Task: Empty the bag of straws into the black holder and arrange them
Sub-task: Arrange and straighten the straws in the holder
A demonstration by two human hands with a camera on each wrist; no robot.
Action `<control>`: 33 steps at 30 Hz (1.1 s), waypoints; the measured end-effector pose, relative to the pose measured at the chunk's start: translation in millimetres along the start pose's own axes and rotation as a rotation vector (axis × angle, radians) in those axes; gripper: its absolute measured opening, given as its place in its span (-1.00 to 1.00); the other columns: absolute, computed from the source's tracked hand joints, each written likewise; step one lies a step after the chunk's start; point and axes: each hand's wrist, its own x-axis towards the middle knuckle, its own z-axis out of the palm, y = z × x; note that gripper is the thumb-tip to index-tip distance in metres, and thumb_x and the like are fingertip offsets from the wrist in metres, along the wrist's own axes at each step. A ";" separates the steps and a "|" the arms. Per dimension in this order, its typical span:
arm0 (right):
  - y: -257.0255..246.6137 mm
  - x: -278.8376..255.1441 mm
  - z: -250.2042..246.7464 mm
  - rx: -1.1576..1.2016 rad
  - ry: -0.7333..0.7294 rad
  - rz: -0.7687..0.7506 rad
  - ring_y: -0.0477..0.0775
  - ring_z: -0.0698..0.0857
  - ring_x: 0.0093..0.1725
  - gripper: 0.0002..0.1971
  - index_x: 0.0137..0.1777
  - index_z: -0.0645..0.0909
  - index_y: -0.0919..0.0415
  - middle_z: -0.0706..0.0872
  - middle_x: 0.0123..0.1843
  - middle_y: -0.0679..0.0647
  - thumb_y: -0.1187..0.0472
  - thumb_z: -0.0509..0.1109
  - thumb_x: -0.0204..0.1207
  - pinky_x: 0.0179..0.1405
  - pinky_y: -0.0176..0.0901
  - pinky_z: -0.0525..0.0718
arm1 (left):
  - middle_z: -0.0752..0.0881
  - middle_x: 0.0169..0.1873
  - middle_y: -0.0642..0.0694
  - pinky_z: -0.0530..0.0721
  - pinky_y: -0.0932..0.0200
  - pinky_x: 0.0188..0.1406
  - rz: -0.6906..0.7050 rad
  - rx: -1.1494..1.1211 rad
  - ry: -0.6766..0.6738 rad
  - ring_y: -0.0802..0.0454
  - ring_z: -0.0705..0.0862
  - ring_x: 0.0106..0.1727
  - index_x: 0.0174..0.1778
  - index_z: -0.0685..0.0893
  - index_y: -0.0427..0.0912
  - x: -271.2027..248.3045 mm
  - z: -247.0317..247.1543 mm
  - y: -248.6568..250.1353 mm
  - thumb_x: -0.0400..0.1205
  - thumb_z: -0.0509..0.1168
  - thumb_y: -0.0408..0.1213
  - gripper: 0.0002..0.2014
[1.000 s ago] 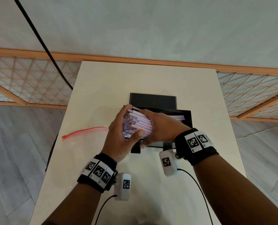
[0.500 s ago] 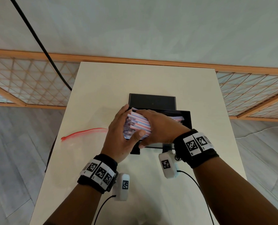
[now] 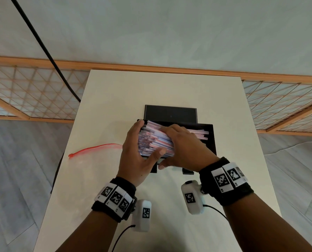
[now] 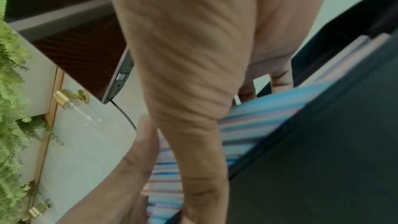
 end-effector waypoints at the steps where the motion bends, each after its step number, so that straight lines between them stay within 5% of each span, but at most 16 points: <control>1: -0.9 1.2 2.0 0.028 -0.005 -0.006 0.02 0.53 0.34 0.07 0.58 0.33 -0.04 0.52 0.38 -0.06 -0.28 0.70 0.06 0.36 0.16 0.60 | 0.44 0.54 0.16 0.74 0.07 0.35 0.000 0.006 0.006 0.12 0.59 0.49 0.70 0.27 -0.05 0.9 0.7 0.2 0.45 0.41 0.33 -0.03; 5: -3.8 5.0 5.9 0.149 0.023 -0.049 0.02 0.65 0.25 -0.05 0.51 0.43 0.02 0.65 0.32 -0.02 -0.10 0.74 0.11 0.26 -0.03 0.65 | 0.49 0.57 0.07 0.69 -0.14 0.40 -0.002 0.004 0.012 0.07 0.60 0.50 0.69 0.31 -0.03 2.7 0.8 -0.8 0.44 0.39 0.40 -0.03; 15: -7.3 17.0 5.5 0.156 -0.015 -0.001 0.00 0.74 0.06 -0.16 0.37 0.41 -0.04 0.75 0.12 -0.09 -0.16 0.68 0.09 0.08 -0.02 0.75 | 0.58 0.46 0.09 0.73 -0.06 0.33 -0.002 -0.021 0.009 0.14 0.66 0.40 0.66 0.36 -0.05 1.7 -0.2 3.3 0.39 0.34 0.51 0.01; 23: -7.2 22.3 -8.2 0.147 -0.148 -0.020 -0.07 0.73 0.06 0.00 0.48 0.35 -0.18 0.76 0.12 -0.16 -0.08 0.76 0.00 0.10 -0.08 0.71 | 0.54 0.41 0.45 0.72 -0.07 0.36 0.006 -0.046 -0.013 0.21 0.68 0.40 0.69 0.26 0.05 1.6 -3.1 3.5 0.45 0.47 0.28 -0.07; 27: -9.0 24.1 -6.7 0.126 -0.137 -0.026 -0.07 0.72 -0.01 -0.12 0.36 0.39 -0.17 0.74 0.05 -0.17 -0.13 0.73 0.02 0.05 -0.06 0.73 | 0.53 0.49 0.33 0.65 -0.18 0.44 0.007 -0.025 -0.015 0.11 0.63 0.49 0.70 0.22 0.15 1.1 -4.2 -1.1 0.45 0.44 0.35 -0.06; 30: -8.7 24.6 -7.0 0.132 -0.152 -0.032 -0.09 0.72 0.00 -0.10 0.41 0.39 -0.19 0.74 0.07 -0.17 -0.12 0.73 0.04 0.03 -0.13 0.71 | 0.49 0.49 0.43 0.65 -0.23 0.44 0.010 -0.016 -0.017 0.09 0.62 0.49 0.66 0.20 0.31 2.4 -3.8 -2.4 0.44 0.44 0.37 -0.11; 33: -9.5 27.6 -10.1 0.117 -0.184 -0.037 -0.07 0.73 0.03 -0.06 0.44 0.39 -0.19 0.76 0.10 -0.15 -0.10 0.73 0.01 0.09 -0.07 0.74 | 0.52 0.55 0.17 0.65 -0.28 0.43 -0.016 -0.005 -0.006 -0.02 0.65 0.48 0.71 0.20 0.16 1.8 -2.1 -8.6 0.43 0.46 0.36 -0.03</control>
